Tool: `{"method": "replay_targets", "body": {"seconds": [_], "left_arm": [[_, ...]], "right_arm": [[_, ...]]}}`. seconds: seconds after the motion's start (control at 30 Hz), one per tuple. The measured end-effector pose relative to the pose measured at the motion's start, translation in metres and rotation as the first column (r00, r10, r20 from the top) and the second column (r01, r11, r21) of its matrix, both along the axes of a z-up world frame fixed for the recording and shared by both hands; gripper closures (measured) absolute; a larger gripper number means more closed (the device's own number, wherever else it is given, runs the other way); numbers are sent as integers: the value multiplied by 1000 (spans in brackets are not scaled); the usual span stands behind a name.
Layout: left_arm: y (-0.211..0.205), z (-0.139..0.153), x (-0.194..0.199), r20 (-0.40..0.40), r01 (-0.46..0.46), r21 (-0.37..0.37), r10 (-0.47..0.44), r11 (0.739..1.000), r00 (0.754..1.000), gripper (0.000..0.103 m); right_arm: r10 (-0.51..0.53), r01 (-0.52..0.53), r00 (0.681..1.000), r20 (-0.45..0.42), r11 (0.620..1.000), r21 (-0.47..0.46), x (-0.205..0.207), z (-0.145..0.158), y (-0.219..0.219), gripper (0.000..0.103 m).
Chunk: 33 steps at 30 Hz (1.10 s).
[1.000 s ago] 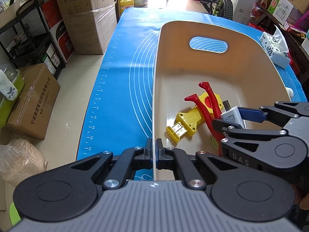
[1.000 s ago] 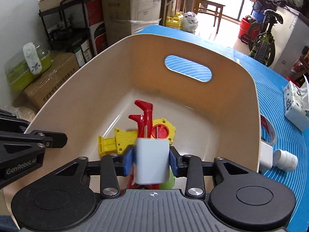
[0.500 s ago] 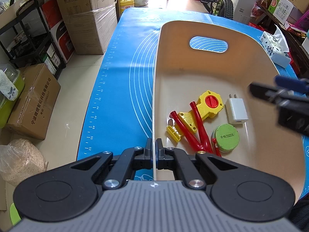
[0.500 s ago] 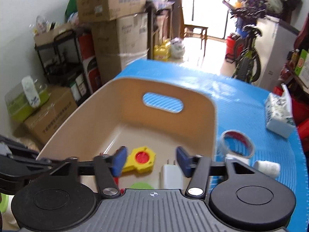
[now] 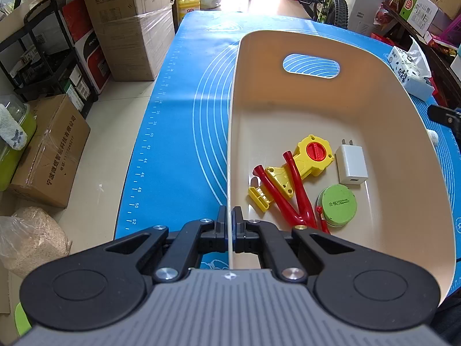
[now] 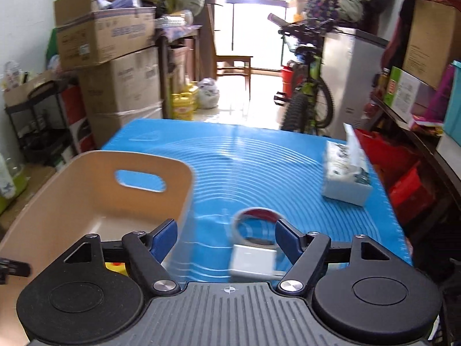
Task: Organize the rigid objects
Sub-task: 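Grasp the square white charger with the right tool and lift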
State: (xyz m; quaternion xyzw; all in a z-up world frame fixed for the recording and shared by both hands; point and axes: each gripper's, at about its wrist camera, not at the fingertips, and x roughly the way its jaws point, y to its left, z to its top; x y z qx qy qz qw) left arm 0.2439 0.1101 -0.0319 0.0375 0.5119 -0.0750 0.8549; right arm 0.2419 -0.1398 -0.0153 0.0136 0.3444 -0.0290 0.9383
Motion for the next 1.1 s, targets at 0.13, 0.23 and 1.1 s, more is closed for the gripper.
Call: {"method": "replay_targets", "body": {"seconds": [0.13,0.23,1.1], "left_arm": [[0,0,0,0,0,1,0,1000,1000,99],[0,0,0,0,3,1,-3,1000,1000,99],[0,0,0,-1,2,1,-2,1000,1000,99]], "right_arm": [[-18,17,999,-42,1000,-22,11,-23,-11,23],[-19,17,998,-65,999,-40,18,-41,-13,23],[-11,1,987,-158,998,-59,39,-89,-17,45]]}}
